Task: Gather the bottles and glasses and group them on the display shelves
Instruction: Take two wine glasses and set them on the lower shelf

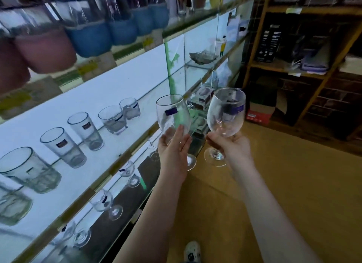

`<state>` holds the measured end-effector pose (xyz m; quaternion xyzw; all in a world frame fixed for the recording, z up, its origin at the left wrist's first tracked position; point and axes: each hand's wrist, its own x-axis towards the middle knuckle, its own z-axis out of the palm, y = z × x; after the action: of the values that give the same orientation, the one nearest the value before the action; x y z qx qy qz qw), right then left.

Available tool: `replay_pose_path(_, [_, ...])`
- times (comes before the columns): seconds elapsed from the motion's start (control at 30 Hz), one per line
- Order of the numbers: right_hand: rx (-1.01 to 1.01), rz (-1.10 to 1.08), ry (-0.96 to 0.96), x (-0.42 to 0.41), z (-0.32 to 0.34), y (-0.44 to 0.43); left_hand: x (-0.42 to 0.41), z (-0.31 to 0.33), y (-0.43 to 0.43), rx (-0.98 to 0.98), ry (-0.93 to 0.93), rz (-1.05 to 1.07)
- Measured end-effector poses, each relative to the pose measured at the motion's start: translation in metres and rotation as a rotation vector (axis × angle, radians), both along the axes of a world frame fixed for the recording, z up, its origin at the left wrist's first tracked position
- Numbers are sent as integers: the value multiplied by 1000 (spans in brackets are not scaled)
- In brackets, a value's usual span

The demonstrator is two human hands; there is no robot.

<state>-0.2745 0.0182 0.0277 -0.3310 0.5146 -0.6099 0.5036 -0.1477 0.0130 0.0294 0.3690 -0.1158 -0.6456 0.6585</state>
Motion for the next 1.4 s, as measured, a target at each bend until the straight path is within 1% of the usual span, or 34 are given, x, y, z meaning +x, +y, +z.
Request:
replay_pose_path(0.03, [-6, 3, 29, -2, 4, -24, -1, 2, -26, -5, 20, 8])
replay_pose_path(0.13, [-1, 2, 95, -4, 9, -71, -3, 3, -74, -23, -11, -6])
replay_pose_path(0.2, [-5, 17, 125, -4, 10, -93, -4, 1, -96, -40, -62, -28])
replay_pose_path(0.3, [-48, 47, 166, -1, 10, -122, -5, 2, -121, -41, -110, 0])
replay_pose_path(0.47, [-103, 104, 177, 0, 8, -172, -1, 0, -162, -6, -341, 30])
replay_pose_path(0.6, [-63, 133, 205, -6, -3, -216, -4, -7, -193, 29, -424, 70])
replay_pose_path(0.7, [-45, 209, 241, -12, -9, -252, -13, -14, -215, 80, -427, 128])
replay_pose_path(0.77, [-46, 250, 217, -17, -9, -277, -22, -16, -230, 88, -444, 174])
replay_pose_path(0.9, [-79, 368, 246, -32, -5, -328, -44, -13, -267, 107, -468, 335])
replay_pose_path(1.03, [-117, 494, 268, -44, -1, -371, -64, -14, -295, 123, -486, 443])
replay_pose_path(1.23, [-138, 654, 253, -51, -11, -412, -83, -17, -315, 168, -489, 630])
replay_pose_path(1.4, [-125, 735, 205, -51, -17, -427, -92, -15, -325, 159, -498, 724])
